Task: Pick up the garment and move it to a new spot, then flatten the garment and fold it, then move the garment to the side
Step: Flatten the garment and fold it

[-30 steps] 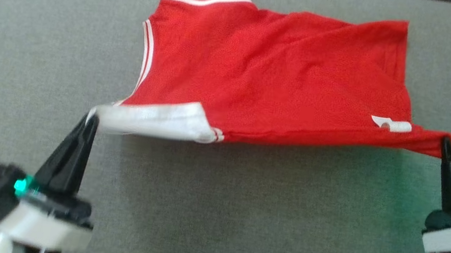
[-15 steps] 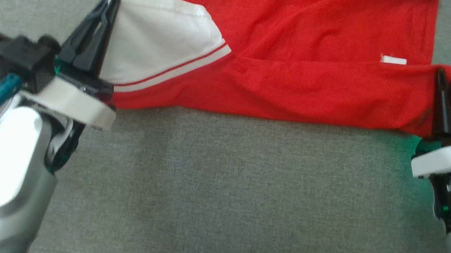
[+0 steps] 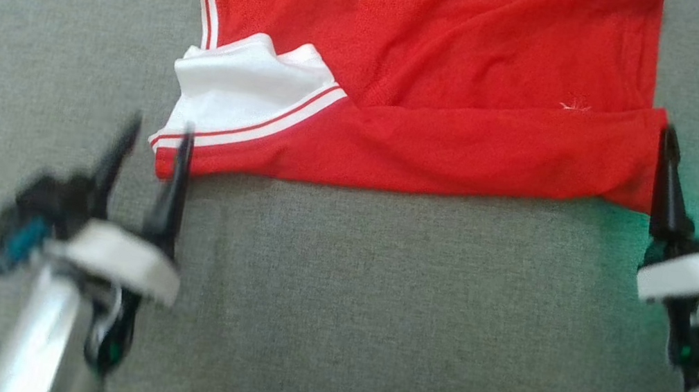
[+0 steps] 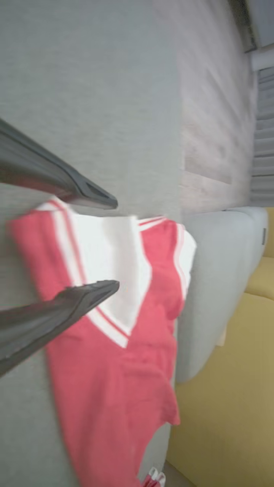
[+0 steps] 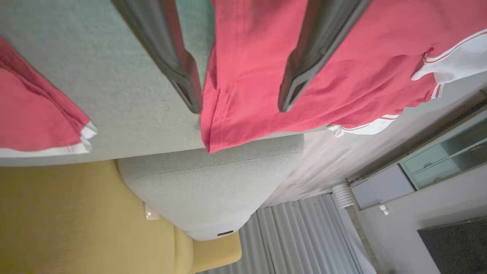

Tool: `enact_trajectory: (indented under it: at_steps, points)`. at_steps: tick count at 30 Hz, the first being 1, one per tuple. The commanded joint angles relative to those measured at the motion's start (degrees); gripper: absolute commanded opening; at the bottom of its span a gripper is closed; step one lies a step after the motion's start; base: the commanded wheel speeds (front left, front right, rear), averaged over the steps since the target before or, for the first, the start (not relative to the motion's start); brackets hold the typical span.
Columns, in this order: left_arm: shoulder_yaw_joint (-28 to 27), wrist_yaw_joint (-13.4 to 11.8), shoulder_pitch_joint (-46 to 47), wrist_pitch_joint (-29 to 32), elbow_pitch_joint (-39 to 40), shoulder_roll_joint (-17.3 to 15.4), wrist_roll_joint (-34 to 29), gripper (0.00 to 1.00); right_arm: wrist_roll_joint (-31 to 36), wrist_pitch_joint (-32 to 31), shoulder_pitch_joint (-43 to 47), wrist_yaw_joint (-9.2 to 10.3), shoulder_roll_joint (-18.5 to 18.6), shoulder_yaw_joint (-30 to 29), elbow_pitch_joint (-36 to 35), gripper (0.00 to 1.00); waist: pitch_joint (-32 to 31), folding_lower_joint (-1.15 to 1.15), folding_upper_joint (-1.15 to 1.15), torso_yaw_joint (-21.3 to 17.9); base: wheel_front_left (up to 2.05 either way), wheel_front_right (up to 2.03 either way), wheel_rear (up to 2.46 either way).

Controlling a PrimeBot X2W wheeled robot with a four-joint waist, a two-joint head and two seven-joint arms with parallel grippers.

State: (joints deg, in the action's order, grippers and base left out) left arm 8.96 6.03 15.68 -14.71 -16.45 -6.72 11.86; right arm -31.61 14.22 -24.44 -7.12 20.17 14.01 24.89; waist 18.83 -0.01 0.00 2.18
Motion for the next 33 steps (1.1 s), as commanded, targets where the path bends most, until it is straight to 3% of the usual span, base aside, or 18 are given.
enact_trajectory:
  at_steps: [1,8,17,18,19,21,33]
  points:
    - [-2.40,-0.44,-0.40,-0.29,1.11,-0.58,0.48,1.00,0.47,0.76,2.14,-0.36,-0.31,-0.18,-2.52,1.00,-0.45,0.01,0.00,-0.08,0.00,0.00,0.00]
    - [-4.42,-0.97,-1.68,-0.29,-4.12,0.61,2.50,1.00,2.43,0.77,7.33,-0.36,-3.18,-2.41,-7.44,1.00,-0.68,0.01,0.00,-0.78,0.00,0.00,0.00]
    - [-3.84,-0.65,2.12,0.24,-14.58,0.31,2.66,1.00,3.60,0.77,7.98,-0.36,-3.46,-2.03,-7.46,1.00,-0.54,0.01,0.00,-2.12,0.00,0.00,0.00]
    - [-3.54,-0.46,2.26,0.52,-15.40,0.34,2.86,0.84,3.66,0.77,7.97,-0.36,-3.51,-2.02,-7.29,1.00,-0.66,0.01,0.00,-2.19,0.00,0.00,0.00]
    - [-3.26,-0.34,2.38,0.66,-16.12,0.28,2.91,0.44,3.73,0.77,7.96,-0.36,-3.63,-2.02,-7.04,1.00,-0.80,0.01,0.00,-2.22,0.00,0.00,0.00]
    - [-3.03,-0.35,2.55,0.82,-17.40,0.21,2.98,0.00,3.87,0.77,7.73,-0.36,-4.15,-1.90,-6.01,1.00,-1.10,0.01,0.00,-2.17,0.00,0.00,0.00]
    - [-0.94,0.70,3.52,0.02,-17.49,-0.84,3.44,0.00,10.73,-2.83,1.77,-0.36,-10.86,-7.45,9.93,1.00,-3.30,0.01,0.00,0.45,0.00,0.00,0.00]
